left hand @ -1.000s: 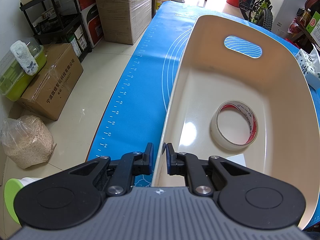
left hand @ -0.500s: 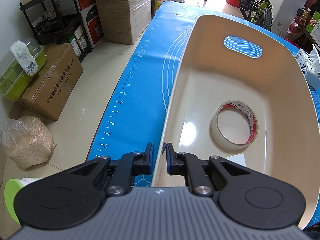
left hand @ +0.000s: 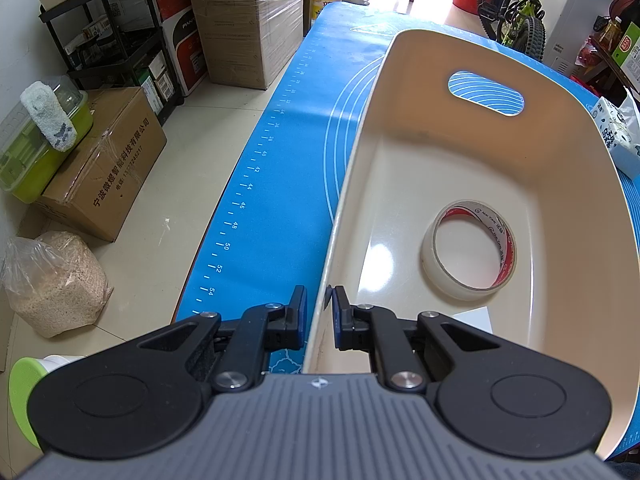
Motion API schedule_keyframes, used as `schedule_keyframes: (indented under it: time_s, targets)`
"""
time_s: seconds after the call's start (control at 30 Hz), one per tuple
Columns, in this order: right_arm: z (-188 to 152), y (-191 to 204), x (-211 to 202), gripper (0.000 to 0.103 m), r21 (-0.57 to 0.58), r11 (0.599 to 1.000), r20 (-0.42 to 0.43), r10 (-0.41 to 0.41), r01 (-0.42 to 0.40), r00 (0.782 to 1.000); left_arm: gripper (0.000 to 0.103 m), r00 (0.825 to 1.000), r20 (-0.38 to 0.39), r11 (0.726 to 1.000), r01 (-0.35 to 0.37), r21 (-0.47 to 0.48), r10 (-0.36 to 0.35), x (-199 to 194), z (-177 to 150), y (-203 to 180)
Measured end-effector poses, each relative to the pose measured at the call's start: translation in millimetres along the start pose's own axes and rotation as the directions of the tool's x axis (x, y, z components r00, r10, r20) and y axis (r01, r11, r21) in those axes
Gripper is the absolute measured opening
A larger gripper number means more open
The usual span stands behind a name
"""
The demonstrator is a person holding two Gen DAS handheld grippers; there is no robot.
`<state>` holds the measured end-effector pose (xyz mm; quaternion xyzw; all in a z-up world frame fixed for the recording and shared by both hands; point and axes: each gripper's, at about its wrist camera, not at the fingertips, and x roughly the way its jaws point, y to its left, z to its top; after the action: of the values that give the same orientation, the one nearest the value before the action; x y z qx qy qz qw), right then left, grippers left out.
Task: Organize rigid objects
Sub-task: 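Move the right gripper back to the mat and grasp the red figurine, then carry the red figurine with the right gripper and release it into the basket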
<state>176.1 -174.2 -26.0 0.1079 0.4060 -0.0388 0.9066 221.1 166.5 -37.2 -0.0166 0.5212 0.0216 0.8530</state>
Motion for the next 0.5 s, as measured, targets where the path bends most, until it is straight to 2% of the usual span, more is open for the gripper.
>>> schedule_keyframes:
  time_s: [0.23,0.5]
  targets:
    - [29,41,-33,0.035,-0.08,0.994,0.127,0.087,-0.077,0.988,0.015,1.0,0.0,1.0,0.0,-0.001,0.0,0,0,-1]
    - [50,92,-32,0.035,-0.143,0.972,0.124,0.207,-0.189,0.97,0.015,1.0,0.0,1.0,-0.003,0.002,0.003,0,-1,-2]
